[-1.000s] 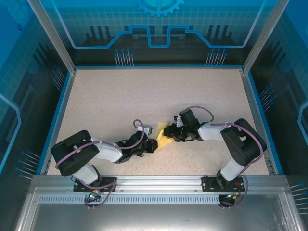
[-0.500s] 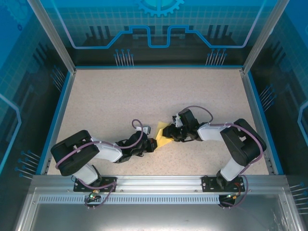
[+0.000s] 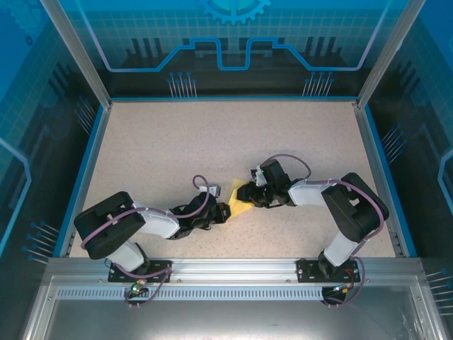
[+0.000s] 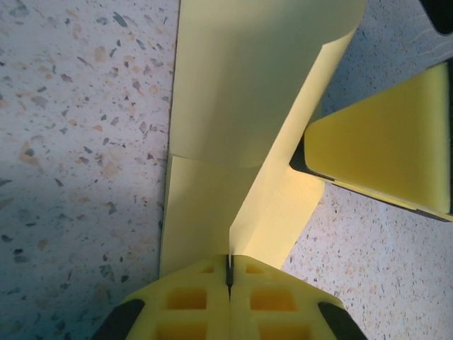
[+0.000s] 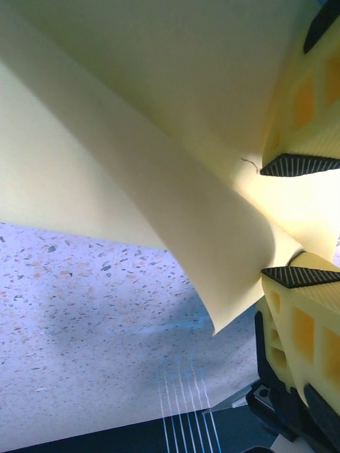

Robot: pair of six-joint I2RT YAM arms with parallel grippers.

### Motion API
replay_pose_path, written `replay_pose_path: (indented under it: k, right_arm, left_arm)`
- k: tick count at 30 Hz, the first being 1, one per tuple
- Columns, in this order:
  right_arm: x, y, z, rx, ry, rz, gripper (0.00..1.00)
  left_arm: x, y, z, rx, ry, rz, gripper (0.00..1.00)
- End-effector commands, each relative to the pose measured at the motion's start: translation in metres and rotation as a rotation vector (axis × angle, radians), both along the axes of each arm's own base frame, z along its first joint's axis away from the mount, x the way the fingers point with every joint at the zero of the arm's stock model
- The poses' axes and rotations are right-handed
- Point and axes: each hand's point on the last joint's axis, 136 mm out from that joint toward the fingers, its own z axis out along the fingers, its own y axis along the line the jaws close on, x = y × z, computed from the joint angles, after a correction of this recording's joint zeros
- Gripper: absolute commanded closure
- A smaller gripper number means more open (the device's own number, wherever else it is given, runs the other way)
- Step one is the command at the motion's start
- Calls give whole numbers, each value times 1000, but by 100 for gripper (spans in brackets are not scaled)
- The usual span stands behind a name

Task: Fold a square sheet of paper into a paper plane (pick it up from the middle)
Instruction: Fourth fold the wing at the center of the table.

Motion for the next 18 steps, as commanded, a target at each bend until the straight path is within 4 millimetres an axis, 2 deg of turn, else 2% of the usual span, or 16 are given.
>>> replay_pose_path:
  k: [1,6,9,18]
  right_arm:
    - [1,9,0,-2,-18,32,58]
    - [-1,1,-12,-59,22,8,58]
    - [-2,-6,-21,-111,57,-17,58]
    - [-10,-27,-44,-269,158,-73,58]
  left_arm:
    - [-2,3,-1,2,19,2,96]
    - [-1,2,1,1,22,-1,94]
    - [-1,5,2,14,26,1,89]
    - [0,32,22,72,-5,57,72]
